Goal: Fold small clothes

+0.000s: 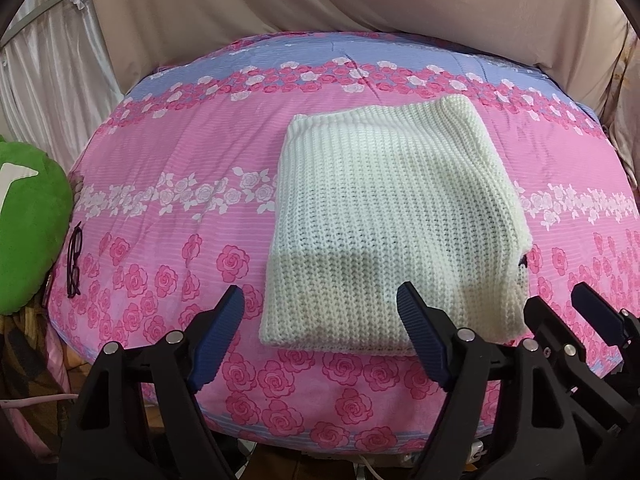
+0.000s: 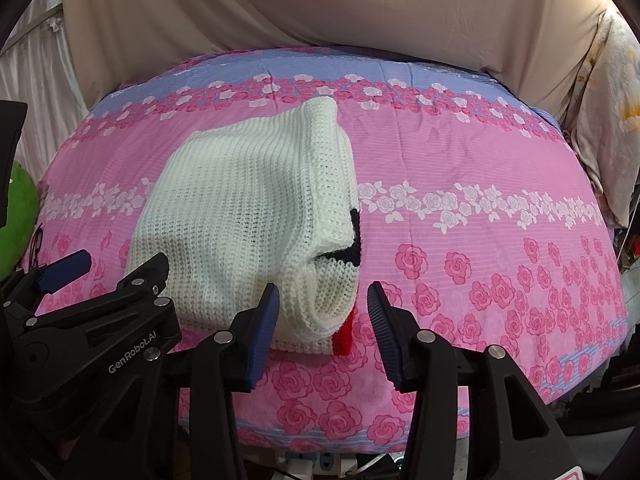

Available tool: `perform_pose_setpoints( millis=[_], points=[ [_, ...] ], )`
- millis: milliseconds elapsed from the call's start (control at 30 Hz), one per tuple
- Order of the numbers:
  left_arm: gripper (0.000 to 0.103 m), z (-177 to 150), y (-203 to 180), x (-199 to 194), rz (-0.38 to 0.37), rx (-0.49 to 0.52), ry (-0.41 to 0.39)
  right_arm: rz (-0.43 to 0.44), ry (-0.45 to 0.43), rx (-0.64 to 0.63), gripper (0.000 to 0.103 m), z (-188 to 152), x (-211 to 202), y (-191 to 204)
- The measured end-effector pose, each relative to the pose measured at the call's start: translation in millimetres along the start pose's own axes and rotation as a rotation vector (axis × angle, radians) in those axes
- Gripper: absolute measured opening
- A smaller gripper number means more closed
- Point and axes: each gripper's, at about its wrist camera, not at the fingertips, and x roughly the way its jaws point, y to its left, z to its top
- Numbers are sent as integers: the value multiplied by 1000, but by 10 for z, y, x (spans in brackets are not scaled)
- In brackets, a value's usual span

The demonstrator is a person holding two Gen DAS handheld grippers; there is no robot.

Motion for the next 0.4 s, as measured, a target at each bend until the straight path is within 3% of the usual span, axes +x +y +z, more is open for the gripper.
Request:
perform_pose_setpoints(
  millis=[400],
  points=[
    [76,15,10,6,19,7,10,-4,9,-11,43,-2,20,17]
  ],
)
